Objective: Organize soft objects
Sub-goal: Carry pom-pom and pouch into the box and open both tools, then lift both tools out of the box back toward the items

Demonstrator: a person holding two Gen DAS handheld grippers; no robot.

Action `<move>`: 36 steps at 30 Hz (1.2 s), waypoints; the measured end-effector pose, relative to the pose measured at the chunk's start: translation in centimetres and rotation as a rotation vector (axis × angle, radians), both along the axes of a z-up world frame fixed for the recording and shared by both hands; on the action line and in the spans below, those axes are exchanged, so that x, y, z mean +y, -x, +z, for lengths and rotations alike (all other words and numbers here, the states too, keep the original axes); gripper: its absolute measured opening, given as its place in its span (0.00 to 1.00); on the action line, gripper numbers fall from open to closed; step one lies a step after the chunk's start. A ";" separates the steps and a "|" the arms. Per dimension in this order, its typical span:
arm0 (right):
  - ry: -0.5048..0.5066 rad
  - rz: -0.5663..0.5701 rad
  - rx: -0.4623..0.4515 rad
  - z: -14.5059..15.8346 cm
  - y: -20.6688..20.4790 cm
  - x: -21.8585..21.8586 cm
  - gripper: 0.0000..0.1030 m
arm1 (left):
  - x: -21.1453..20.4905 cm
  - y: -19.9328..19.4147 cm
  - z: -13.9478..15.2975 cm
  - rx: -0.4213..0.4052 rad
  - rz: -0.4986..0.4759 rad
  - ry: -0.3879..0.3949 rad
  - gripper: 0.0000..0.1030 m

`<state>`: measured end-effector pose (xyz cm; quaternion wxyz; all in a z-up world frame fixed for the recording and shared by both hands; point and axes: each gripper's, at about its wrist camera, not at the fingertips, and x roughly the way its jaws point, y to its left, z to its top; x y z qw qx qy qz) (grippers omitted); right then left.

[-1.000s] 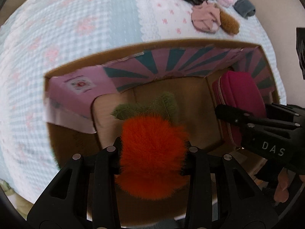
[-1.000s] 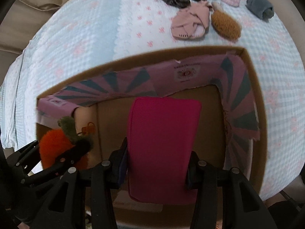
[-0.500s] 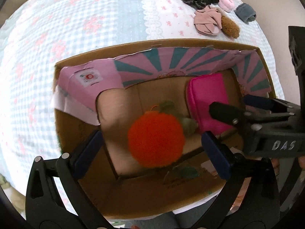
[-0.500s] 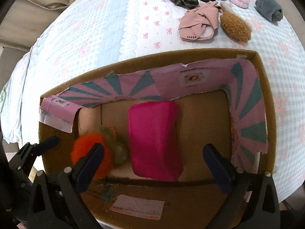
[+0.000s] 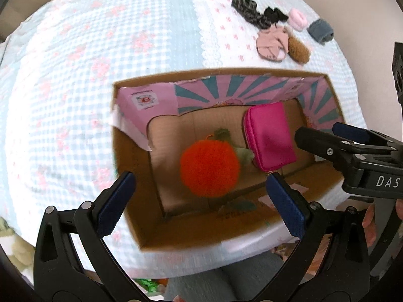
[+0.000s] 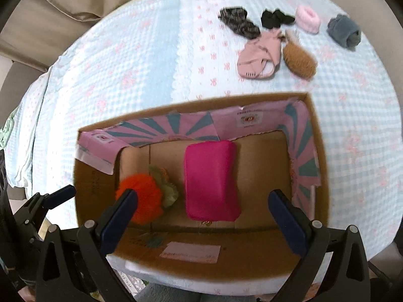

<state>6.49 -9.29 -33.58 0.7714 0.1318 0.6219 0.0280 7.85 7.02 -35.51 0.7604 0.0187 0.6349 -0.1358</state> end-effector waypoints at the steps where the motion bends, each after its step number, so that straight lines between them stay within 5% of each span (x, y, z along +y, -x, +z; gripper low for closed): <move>1: 0.002 0.000 -0.012 0.9 0.2 0.0 1.00 | 0.2 0.2 0.6 -0.007 0.006 0.004 1.00; 11: 0.066 0.003 -0.166 10.1 3.2 1.0 1.00 | 2.7 2.1 8.8 -0.101 0.056 0.033 1.00; 22: 0.168 -0.078 -0.385 20.2 6.6 -1.3 1.00 | 3.0 2.3 18.9 -0.352 0.061 0.041 1.00; 30: 0.233 -0.089 -0.467 23.6 7.1 -3.3 1.00 | 1.4 0.5 23.2 -0.444 0.044 0.110 1.00; 36: 0.205 -0.089 -0.482 23.9 5.5 -6.9 1.00 | -2.3 -2.0 24.7 -0.486 0.012 0.082 1.00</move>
